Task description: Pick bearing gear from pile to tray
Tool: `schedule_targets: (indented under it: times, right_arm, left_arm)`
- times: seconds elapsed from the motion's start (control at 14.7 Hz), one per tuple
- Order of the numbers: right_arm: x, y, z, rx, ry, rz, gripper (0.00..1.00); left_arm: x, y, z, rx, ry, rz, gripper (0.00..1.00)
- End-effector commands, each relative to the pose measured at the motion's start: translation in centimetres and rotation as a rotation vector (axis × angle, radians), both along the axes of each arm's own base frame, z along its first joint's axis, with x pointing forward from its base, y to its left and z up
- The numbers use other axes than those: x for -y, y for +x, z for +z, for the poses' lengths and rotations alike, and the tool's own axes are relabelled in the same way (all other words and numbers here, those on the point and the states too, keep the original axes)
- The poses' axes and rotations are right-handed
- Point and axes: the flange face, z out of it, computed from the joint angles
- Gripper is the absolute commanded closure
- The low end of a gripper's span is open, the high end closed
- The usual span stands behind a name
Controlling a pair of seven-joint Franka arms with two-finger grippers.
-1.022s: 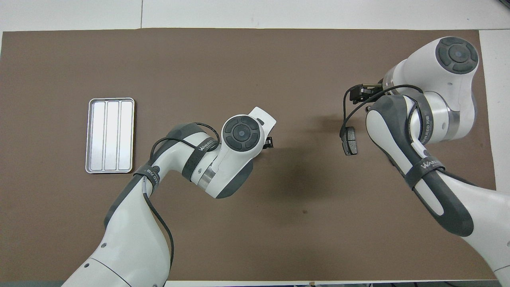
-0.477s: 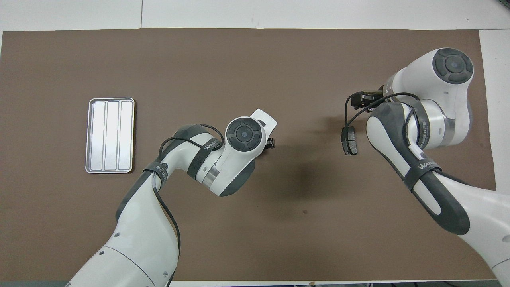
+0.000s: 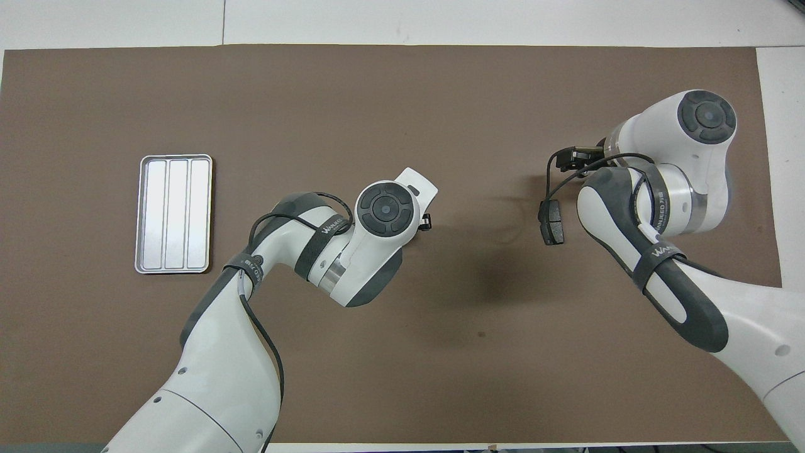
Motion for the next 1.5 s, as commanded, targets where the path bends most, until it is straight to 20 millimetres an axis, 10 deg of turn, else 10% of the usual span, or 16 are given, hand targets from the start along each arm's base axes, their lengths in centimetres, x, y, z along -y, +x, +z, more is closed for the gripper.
schedule_targets:
  times: [0.0,0.68,1.16,1.43]
  right_arm:
    - [1.0,0.6,-0.4,0.022,-0.004,0.0,0.0]
    - [1.0,1.6,-2.7,0.05,0.004,-0.008,0.12]
    - [1.1,1.3,-2.9,0.017,0.013,-0.02,0.34]
    - [0.9,1.4,-2.4,-0.003,0.013,-0.02,0.43]
  left_arm:
    - [-0.1,0.3,-0.5,-0.004,0.04,-0.003,1.0]
    - [-5.8,7.1,7.7,-0.044,0.084,0.062,1.0]
    - [-18.9,8.7,18.7,-0.095,0.063,-0.02,1.0]
    - [-29.1,9.4,20.0,-0.138,0.054,-0.141,1.0]
